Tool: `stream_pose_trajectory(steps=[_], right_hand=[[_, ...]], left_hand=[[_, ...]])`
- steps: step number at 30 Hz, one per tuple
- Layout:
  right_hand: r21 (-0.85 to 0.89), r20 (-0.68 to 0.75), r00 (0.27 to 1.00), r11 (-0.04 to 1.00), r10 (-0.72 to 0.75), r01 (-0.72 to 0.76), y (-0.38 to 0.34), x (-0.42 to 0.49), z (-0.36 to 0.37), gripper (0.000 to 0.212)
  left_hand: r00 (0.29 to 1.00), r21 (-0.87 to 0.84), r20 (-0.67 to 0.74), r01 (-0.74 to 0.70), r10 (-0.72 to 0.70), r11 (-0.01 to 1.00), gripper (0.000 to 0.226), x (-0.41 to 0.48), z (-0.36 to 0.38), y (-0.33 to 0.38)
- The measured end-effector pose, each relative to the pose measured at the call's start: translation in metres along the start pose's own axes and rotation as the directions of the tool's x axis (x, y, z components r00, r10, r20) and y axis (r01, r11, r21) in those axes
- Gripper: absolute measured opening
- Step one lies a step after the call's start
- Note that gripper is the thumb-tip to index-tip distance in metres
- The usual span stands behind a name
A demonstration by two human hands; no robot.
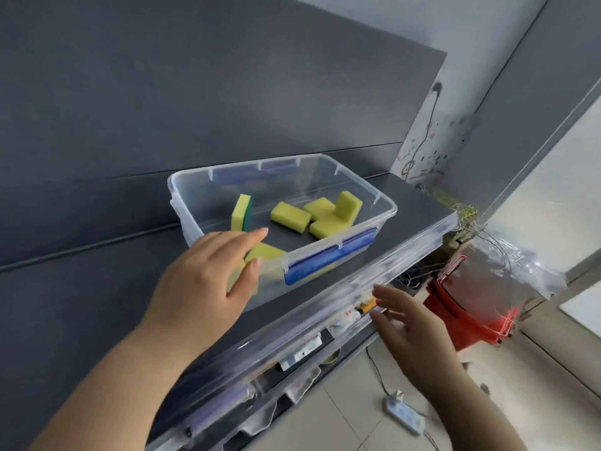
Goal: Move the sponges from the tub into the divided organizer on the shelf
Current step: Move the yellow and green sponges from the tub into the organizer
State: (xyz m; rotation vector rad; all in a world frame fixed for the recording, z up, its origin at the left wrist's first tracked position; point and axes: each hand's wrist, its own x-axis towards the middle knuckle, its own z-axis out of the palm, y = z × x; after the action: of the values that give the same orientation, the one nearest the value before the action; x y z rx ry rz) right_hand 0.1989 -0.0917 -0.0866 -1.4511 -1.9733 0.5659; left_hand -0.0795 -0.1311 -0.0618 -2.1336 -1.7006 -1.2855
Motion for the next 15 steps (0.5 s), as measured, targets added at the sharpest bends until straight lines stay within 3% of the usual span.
stream_pose_trajectory(steps=[5, 9, 13, 15], right_hand=[[0.115, -0.094, 0.983, 0.979, -0.158, 0.168, -0.009, 0.046, 0.008, 0.042], [0.150, -0.100, 0.949, 0.938, -0.300, 0.312, -0.021, 0.103, 0.009, 0.027], [0.157, 0.042, 0.915, 0.907, -0.401, 0.391, -0.029, 0.178, 0.012, 0.026], [0.117, 0.198, 0.887, 0.909, -0.417, 0.401, -0.032, 0.223, 0.021, 0.029]], left_hand=[[0.989, -0.184, 0.005, 0.147, -0.149, 0.972, 0.034, 0.019, 0.016, -0.026], [0.978, -0.170, -0.020, 0.201, -0.208, 0.965, 0.030, 0.036, 0.024, -0.041], [0.966, -0.086, -0.067, 0.244, -0.250, 0.966, 0.032, 0.056, 0.031, -0.048], [0.954, -0.057, -0.095, 0.281, -0.286, 0.958, 0.034, 0.063, 0.036, -0.048]])
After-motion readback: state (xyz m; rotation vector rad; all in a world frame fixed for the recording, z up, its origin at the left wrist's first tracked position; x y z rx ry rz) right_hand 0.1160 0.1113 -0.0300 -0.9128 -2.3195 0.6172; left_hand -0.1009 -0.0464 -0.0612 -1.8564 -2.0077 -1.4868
